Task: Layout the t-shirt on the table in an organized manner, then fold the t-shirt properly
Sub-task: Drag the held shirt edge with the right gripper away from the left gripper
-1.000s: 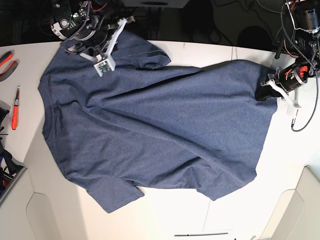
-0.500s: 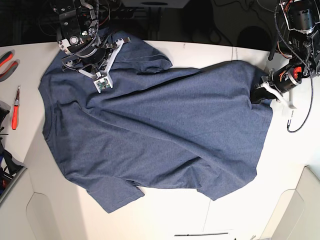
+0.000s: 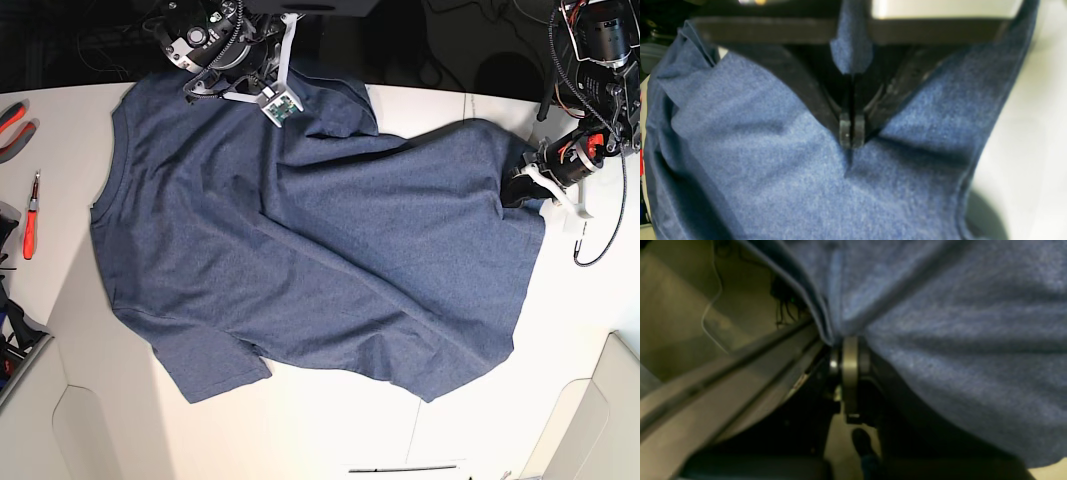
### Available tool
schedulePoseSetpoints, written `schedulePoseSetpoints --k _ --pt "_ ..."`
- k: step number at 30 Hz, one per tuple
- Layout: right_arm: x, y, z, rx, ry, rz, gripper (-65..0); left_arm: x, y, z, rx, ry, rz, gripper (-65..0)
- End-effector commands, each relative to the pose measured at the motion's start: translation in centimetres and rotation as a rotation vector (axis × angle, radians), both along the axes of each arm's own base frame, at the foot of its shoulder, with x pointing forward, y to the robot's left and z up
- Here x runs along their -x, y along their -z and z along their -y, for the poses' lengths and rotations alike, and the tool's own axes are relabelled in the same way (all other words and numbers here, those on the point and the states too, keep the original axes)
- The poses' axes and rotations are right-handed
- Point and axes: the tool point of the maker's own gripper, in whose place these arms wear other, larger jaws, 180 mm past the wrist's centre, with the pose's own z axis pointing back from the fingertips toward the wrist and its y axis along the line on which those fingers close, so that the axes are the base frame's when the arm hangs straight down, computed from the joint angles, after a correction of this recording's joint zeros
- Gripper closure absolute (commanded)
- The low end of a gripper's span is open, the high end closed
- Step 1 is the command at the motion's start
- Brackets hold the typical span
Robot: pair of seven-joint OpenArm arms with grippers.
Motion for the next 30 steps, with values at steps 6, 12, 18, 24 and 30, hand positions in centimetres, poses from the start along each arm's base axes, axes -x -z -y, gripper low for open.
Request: schedulePoseSetpoints --k 6,12,18,24,30 --pt "0.1 -0.5 -0.5 -0.013 -0.035 -0.002 0.0 0.7 0.5 -0.7 -0.043 0.017 -0.048 0.0" --pt "2.6 -1.5 -4.0 -0.223 -0.126 -0.107 0.0 0.6 0.5 -0.7 -0.043 0.017 -0.046 0.0" --pt "4.7 -2.1 -5.1 -0.298 -0.178 -0.183 0.0 0.5 0.4 -0.8 -0.043 0.016 -0.045 0.0" --pt "3.6 -1.5 -4.2 -0.239 -0.128 -0.144 0.0 0.6 0.4 -0.8 -0.043 0.016 -0.045 0.0" --pt "1.2 -0.8 -2.6 -0.145 -0.048 -0.029 0.0 0.5 0.4 -0.8 -0.043 0.016 -0.044 0.0"
